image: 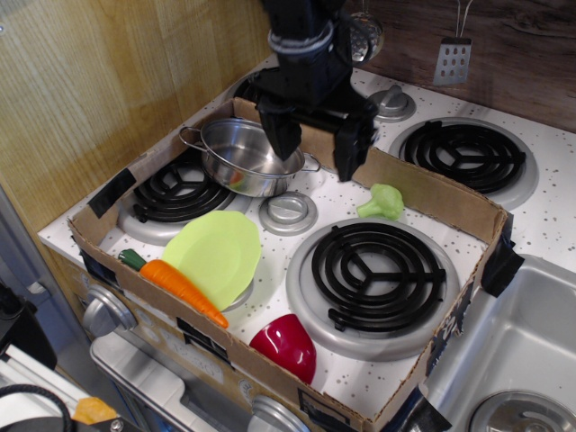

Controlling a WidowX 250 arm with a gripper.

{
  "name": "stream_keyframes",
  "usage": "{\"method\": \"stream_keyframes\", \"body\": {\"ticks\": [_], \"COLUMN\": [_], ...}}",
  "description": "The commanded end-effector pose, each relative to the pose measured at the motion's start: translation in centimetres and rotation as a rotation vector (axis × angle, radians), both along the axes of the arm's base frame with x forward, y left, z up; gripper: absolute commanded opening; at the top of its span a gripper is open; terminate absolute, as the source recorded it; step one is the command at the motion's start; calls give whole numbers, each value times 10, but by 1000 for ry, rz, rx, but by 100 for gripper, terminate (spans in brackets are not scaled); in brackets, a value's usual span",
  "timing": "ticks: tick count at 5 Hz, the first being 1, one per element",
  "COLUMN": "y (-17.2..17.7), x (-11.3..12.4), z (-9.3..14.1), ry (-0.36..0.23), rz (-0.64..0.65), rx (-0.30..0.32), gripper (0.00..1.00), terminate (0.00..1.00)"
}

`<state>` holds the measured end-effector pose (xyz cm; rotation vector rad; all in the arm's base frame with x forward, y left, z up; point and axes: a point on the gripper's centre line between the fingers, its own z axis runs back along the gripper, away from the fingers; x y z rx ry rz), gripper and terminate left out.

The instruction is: Take carrot off plate

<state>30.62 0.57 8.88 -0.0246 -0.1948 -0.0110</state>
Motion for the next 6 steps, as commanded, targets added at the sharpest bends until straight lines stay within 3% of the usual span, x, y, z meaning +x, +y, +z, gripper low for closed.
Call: {"method": "stream_keyframes", "body": {"ticks": [1,2,4,6], "y": [17,34,43,46], "x": [1,-12,-46,-72], "z": [35,33,27,20], "ry": [-3,16,43,23], "rz": [364,614,891,1168], "rx": [-33,13,79,114], "gripper": [100,100,100,100], "terminate": [0,0,0,0]}}
